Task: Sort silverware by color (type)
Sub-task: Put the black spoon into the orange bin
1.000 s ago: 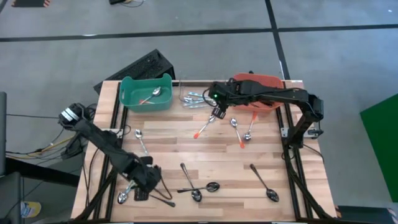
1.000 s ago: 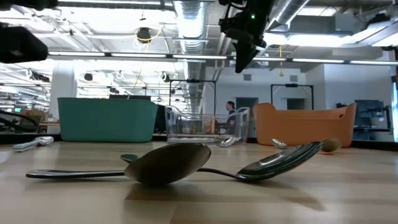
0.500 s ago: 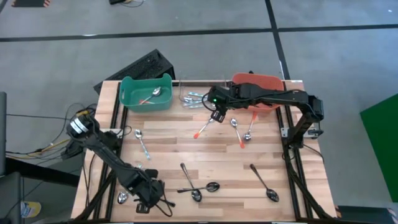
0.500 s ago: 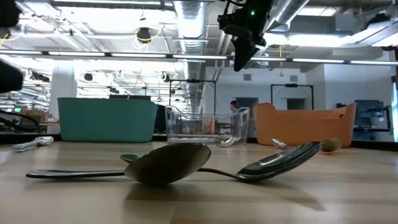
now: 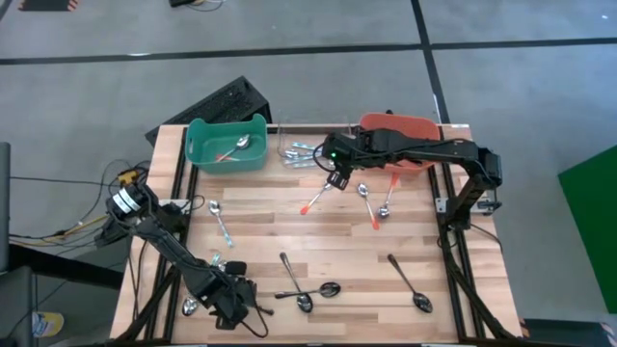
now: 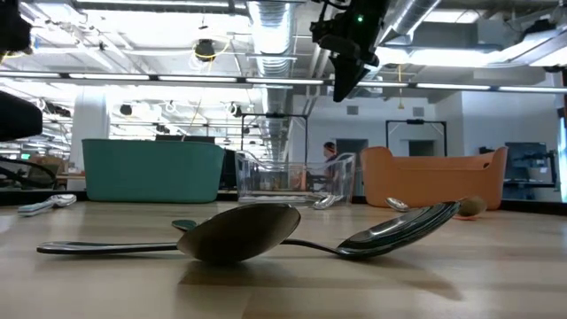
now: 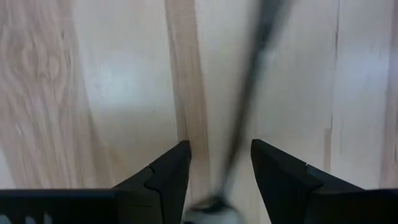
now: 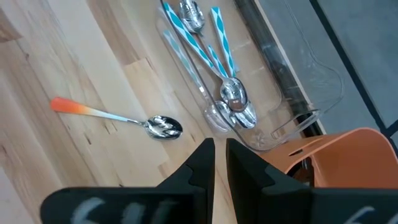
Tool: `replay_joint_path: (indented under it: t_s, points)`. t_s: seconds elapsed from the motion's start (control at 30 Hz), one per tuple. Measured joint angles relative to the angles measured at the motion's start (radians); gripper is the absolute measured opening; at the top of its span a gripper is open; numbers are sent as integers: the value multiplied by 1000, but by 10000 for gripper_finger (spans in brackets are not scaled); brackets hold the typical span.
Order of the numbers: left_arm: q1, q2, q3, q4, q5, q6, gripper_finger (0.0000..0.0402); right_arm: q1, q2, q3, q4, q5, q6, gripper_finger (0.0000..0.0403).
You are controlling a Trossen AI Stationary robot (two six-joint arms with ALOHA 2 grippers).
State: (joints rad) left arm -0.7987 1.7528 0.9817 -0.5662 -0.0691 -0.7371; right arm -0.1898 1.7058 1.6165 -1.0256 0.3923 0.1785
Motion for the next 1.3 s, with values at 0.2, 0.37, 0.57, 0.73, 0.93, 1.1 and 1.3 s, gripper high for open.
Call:
replay_joint_path:
  t_s: [0.2, 0.37, 0.57, 0.73, 0.93, 1.1, 1.3]
  points:
    - [-1, 48, 4, 4, 19, 35, 167, 0, 0, 0, -8, -1, -2, 63]
    - [-8, 54, 5, 1, -17, 10, 165, 0, 0, 0, -18, -1, -2, 63]
    - [-4, 54, 2, -1, -26, 12, 122, 5, 0, 0, -17, -1, -2, 63]
    - [-3, 54, 0, 2, -47, 12, 45, 16, 0, 0, -17, -1, 5, 63]
    - [-1, 54, 0, 5, -47, -10, 4, 28, 0, 0, -17, -1, 7, 63]
    - [0, 54, 17, -10, -41, -43, 2, 33, 0, 0, -16, -1, 8, 63]
    - [3, 13, 61, -23, -63, -33, 1, 33, 0, 0, -15, -1, 8, 63]
